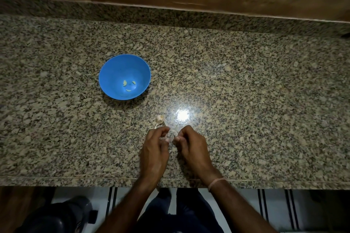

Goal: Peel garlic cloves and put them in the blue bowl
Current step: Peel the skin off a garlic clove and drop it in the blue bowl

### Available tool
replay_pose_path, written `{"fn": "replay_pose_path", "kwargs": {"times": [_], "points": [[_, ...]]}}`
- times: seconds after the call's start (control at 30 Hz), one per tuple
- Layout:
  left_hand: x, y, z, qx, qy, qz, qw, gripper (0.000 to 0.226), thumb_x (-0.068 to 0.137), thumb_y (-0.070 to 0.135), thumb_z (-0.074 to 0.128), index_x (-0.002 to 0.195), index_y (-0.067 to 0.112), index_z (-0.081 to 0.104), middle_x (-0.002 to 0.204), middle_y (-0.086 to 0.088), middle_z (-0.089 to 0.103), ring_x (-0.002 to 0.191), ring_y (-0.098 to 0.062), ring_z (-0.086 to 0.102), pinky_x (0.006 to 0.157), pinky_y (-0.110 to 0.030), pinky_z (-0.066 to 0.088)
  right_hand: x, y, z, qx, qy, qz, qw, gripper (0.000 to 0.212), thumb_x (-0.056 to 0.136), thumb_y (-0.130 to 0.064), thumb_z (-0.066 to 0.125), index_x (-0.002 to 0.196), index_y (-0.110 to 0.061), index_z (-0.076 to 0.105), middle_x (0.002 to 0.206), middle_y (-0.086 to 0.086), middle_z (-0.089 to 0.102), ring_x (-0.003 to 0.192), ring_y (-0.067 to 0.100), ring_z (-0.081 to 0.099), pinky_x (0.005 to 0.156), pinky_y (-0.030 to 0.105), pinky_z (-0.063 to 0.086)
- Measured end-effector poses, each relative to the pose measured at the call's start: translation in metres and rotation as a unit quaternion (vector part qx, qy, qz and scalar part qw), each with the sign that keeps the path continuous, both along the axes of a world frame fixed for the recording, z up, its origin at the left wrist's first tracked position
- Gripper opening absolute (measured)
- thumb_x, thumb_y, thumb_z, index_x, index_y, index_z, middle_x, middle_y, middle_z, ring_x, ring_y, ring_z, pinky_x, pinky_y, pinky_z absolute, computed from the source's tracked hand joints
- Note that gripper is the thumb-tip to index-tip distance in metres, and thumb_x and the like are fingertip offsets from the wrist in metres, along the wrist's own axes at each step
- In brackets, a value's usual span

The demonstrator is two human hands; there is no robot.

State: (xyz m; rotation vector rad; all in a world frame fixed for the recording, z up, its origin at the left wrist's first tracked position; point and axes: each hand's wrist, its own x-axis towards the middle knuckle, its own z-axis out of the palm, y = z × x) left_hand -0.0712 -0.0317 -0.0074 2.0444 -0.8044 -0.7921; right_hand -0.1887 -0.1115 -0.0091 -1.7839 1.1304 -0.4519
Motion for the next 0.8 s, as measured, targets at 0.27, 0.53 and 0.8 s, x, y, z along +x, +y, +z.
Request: {"fn": "replay_pose_path", "kwargs": {"times": [0.27,0.53,0.8], "points": [[-0.002,-0.002,0.005,-0.026,0.084,0.023,0.996,0.02,0.096,0.015,0.067,0.105,0.03,0.075,0.098,0.016,0.075,0.093,-0.001,0.07,0.078,-0.03,0.061,-0.002,0.001,0.009,0.304,-0.186,-0.112,0.928,0.006,0.097,0.0,0.068,0.1,0.004,0.071,0.084,0.018,0.074,0.075,0.023,0.069,0.07,0.029,0.061],[0.003,-0.002,0.002,0.018,-0.016,0.009,1.0,0.004,0.097,0.032,0.067,0.098,0.034,0.07,0.094,0.016,0.07,0.086,0.0,0.065,0.07,-0.032,0.056,-0.006,0.0,0.012,0.275,-0.191,-0.119,0.935,0.008,0.093,-0.002,0.074,0.101,-0.003,0.072,0.093,0.022,0.074,0.087,0.031,0.074,0.085,0.043,0.063],[0.003,-0.005,0.004,0.0,0.05,0.01,0.999,0.009,0.096,0.024,0.069,0.089,0.03,0.068,0.083,0.014,0.072,0.078,-0.001,0.068,0.068,-0.03,0.057,-0.006,0.001,0.009,0.285,-0.193,-0.093,0.934,0.008,0.093,-0.003,0.073,0.101,-0.003,0.074,0.094,0.015,0.077,0.087,0.03,0.075,0.084,0.045,0.064]]}}
